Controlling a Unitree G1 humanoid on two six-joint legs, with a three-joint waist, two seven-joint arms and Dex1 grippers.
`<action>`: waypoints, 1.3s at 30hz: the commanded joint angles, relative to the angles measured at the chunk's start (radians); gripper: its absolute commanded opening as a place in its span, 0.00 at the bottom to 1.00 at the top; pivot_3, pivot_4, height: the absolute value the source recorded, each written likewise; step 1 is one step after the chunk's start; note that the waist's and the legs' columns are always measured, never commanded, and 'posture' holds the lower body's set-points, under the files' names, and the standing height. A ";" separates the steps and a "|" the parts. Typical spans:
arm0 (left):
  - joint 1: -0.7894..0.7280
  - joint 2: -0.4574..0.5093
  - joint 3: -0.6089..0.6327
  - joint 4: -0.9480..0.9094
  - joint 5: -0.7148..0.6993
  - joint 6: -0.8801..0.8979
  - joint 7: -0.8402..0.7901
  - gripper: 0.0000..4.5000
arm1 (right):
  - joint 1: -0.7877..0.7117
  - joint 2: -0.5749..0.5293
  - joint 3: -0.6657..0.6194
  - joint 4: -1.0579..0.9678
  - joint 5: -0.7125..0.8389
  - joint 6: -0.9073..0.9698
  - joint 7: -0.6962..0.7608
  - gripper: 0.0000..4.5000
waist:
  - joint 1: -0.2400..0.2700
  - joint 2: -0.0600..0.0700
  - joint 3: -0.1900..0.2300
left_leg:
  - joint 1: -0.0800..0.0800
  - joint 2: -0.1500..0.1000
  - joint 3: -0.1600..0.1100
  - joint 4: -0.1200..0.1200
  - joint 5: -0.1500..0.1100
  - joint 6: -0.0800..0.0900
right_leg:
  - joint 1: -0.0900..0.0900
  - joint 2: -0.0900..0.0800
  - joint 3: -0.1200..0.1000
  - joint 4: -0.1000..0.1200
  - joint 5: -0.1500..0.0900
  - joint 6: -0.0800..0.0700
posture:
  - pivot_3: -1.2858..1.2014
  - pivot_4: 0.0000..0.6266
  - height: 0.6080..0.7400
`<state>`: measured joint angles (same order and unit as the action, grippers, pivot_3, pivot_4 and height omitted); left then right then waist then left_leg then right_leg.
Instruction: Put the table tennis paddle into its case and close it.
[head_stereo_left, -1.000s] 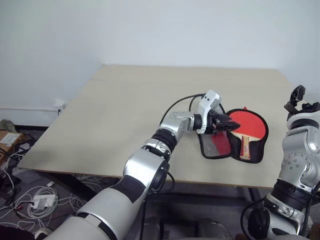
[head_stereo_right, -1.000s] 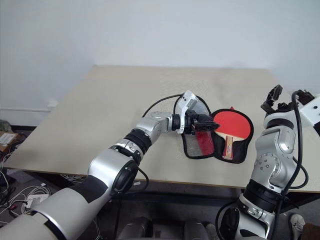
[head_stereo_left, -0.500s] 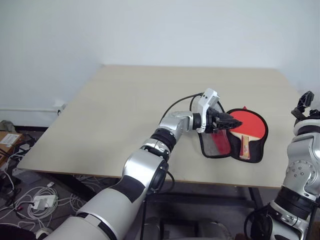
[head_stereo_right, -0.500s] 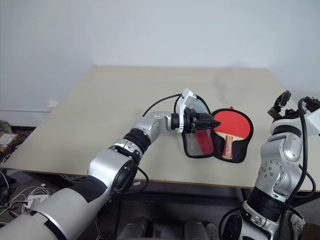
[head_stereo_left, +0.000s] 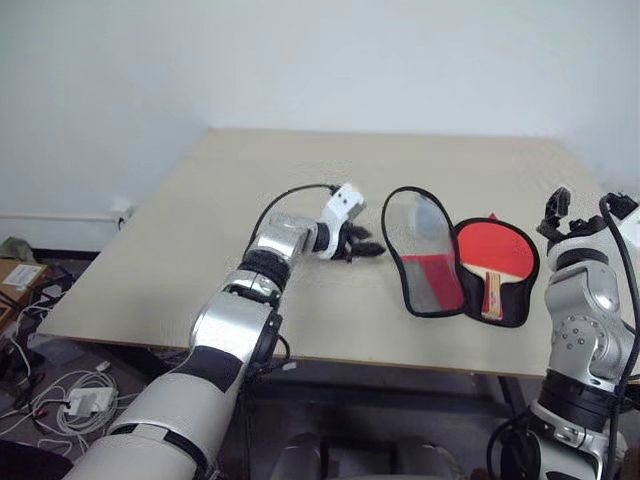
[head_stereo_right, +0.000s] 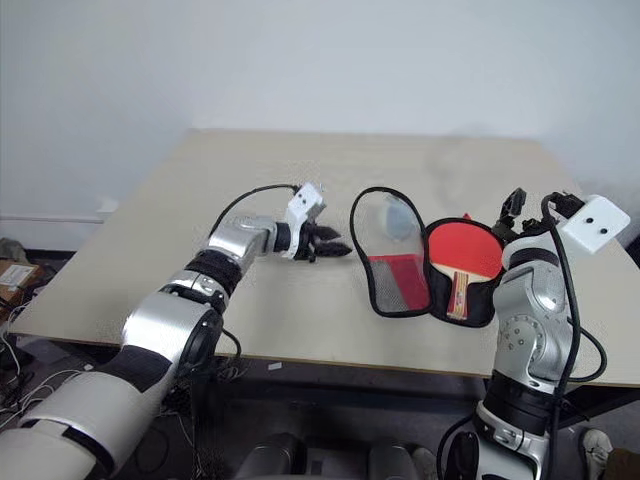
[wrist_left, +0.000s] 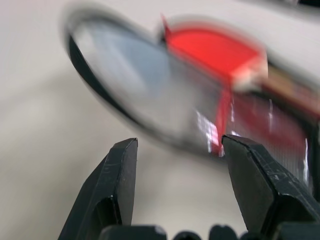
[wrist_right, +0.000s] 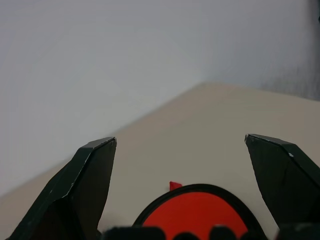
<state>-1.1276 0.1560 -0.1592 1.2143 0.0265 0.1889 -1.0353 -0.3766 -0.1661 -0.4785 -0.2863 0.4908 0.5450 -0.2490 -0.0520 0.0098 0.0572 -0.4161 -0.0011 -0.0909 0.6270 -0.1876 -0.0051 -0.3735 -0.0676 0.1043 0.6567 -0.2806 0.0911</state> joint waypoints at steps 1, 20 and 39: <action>0.004 0.047 -0.018 -0.058 0.016 -0.011 -0.108 0.62 | 0.001 -0.032 0.103 -0.062 0.035 0.088 0.088 1.00 | -0.002 0.000 0.000 | 0.000 0.000 0.000 0.000 0.000 0.000 | 0.000 0.000 0.000 0.000 0.000 0.000 | 0.52 0.00 1.00; 0.101 0.115 -0.011 -0.054 0.070 -0.049 -0.040 0.62 | -0.142 -0.111 0.640 0.019 -0.162 0.419 0.260 1.00 | 0.004 -0.006 0.003 | -0.002 0.001 -0.003 0.003 0.000 0.000 | 0.000 0.000 -0.004 0.001 0.000 0.000 | 0.52 0.00 1.00; 0.143 0.081 -0.073 -0.091 0.122 -0.106 -0.040 0.62 | -0.251 -0.150 0.869 0.179 -0.641 0.461 0.182 1.00 | 0.003 -0.006 0.003 | -0.002 0.000 -0.004 0.003 0.000 -0.001 | 0.000 0.000 -0.005 0.001 0.001 -0.002 | 0.52 0.00 1.00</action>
<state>-0.9826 0.2398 -0.2146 1.1323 0.1272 0.0998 -1.0851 -0.6115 -0.3073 0.4199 -0.0849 -0.1031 1.0050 -0.0490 -0.0491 0.0040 0.0598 -0.4177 -0.0009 -0.0947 0.6297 -0.1872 -0.0057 -0.3728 -0.0678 0.0997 0.6580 -0.2792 0.0892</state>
